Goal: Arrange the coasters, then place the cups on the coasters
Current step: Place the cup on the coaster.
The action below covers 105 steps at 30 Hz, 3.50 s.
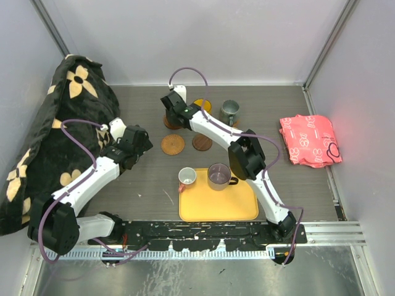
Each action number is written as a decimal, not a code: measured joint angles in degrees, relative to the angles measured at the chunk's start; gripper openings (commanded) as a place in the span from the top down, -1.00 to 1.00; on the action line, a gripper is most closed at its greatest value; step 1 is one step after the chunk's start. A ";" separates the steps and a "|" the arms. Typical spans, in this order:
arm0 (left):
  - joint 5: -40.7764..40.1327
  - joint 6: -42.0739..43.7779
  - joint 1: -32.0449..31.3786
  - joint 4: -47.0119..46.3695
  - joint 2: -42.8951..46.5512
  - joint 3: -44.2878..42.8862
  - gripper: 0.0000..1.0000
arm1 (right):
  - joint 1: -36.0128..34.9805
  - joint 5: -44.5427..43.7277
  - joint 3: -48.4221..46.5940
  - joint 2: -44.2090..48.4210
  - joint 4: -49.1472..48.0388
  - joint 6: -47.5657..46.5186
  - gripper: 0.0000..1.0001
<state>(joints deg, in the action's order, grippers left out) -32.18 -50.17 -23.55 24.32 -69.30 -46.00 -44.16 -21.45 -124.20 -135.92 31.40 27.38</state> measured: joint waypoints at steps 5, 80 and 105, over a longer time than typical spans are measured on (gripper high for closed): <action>0.00 0.00 0.00 0.00 0.00 0.09 -0.96 | -0.15 -0.76 0.02 0.00 -1.36 0.22 0.99; 0.09 -0.02 0.00 -0.50 -1.36 0.39 -0.97 | -0.28 1.22 9.07 1.18 -8.61 1.66 0.14; 0.50 -0.07 0.00 -0.48 -1.33 0.39 -0.96 | -1.38 4.46 11.06 3.74 -10.82 1.42 0.13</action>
<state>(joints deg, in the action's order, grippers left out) -31.68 -50.24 -23.55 23.83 -70.63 -45.60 -45.54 -16.99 -113.14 -132.18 20.58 28.80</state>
